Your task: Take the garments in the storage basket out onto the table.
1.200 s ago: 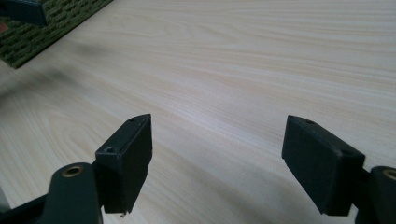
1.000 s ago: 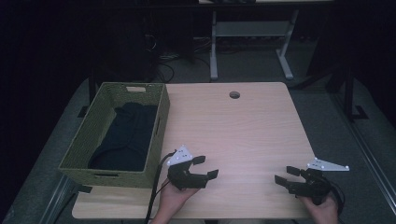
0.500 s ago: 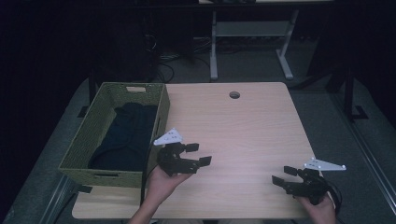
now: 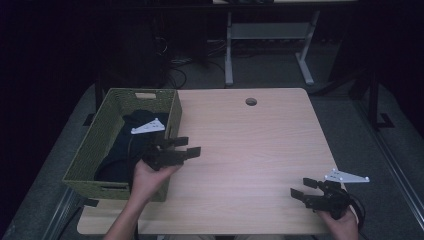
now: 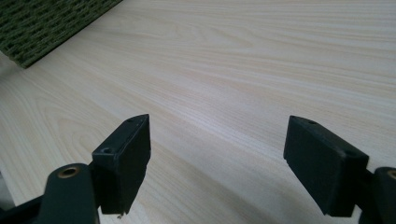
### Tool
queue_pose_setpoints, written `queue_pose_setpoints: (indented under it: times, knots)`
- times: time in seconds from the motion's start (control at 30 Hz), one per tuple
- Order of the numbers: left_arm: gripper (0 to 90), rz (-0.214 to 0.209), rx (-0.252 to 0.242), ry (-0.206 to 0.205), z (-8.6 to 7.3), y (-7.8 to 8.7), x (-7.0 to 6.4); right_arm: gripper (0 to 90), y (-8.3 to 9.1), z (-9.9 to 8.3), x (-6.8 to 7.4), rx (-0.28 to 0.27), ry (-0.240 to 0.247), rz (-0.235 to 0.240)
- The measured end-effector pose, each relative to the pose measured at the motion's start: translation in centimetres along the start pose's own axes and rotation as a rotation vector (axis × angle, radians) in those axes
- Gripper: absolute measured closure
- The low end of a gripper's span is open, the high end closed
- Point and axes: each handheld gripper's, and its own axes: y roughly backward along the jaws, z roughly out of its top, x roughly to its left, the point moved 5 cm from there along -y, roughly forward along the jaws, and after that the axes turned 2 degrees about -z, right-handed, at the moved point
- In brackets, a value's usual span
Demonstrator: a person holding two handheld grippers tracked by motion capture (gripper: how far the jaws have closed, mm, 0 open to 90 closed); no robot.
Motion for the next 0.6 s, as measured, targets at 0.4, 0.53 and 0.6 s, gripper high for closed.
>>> queue_pose_setpoints:
  times: [0.4,0.53,0.6]
  knots:
    - [25.4,0.122,-0.006,0.061,1.0,4.3,5.3,22.6,0.0,-0.1,0.4,0.008,0.001,0.016]
    - [25.4,0.141,-0.022,0.092,0.9,5.0,6.7,22.6,0.0,-0.1,0.4,0.006,0.006,0.016]
    - [25.4,0.154,-0.016,0.110,0.7,5.3,7.6,22.6,-0.1,-0.1,0.4,0.006,0.007,0.015]
